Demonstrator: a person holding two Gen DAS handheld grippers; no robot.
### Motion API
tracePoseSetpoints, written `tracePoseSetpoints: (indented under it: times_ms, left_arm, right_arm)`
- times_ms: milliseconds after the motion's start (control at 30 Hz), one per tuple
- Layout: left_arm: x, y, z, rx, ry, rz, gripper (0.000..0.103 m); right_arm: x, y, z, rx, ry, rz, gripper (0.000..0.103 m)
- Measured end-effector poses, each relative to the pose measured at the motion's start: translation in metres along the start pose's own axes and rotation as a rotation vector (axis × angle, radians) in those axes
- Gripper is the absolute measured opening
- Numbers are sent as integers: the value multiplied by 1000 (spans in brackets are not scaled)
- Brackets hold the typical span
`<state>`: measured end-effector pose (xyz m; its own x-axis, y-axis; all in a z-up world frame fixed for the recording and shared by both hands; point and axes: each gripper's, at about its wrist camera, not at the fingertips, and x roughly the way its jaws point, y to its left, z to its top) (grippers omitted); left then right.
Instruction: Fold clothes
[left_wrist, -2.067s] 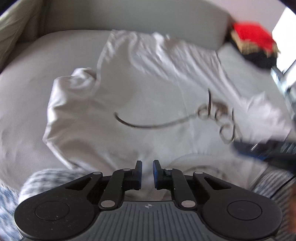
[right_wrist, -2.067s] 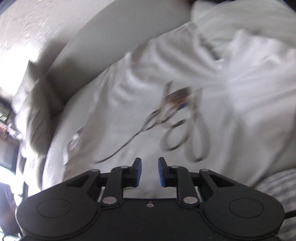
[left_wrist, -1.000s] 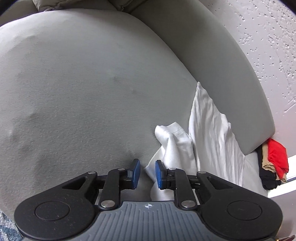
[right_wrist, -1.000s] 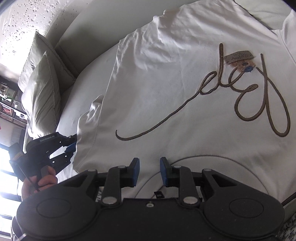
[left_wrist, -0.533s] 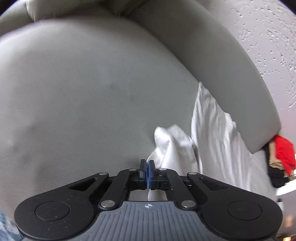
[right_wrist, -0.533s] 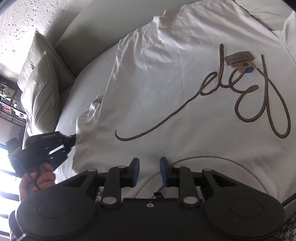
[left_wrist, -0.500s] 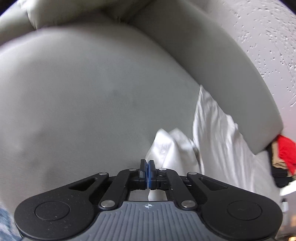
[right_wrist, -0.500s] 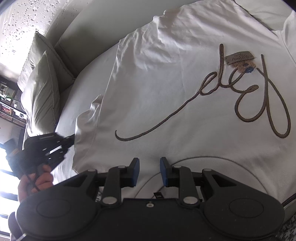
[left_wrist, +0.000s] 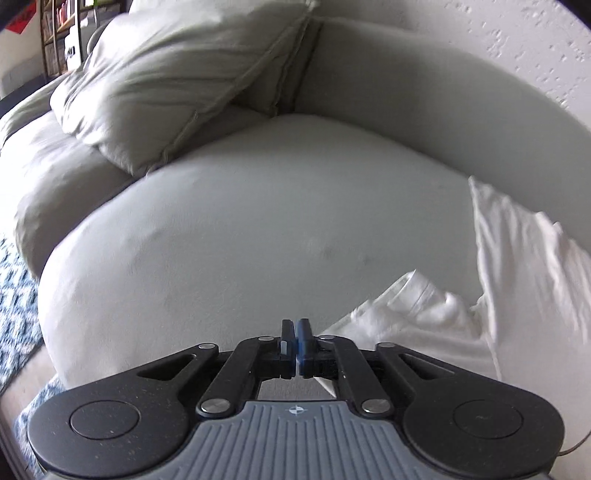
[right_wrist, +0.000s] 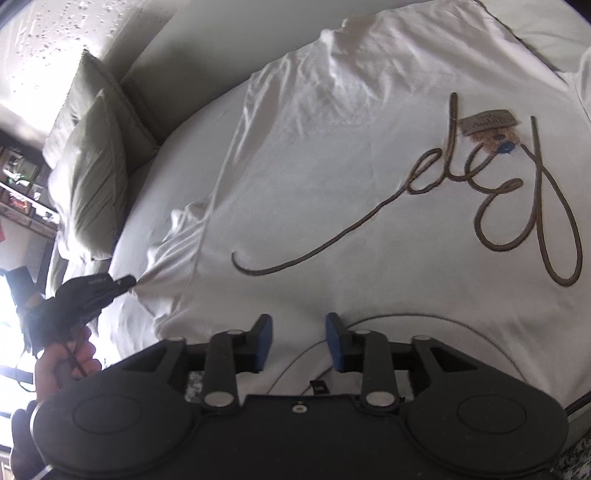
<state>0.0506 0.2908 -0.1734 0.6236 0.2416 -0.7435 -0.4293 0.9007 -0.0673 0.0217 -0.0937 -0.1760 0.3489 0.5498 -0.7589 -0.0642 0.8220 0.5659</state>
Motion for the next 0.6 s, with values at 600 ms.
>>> tracePoseSetpoints:
  times_ms: [600]
  left_arm:
    - [5, -17, -21, -21, 302, -167, 10]
  right_arm:
    - [-39, -43, -13, 66, -46, -9, 27]
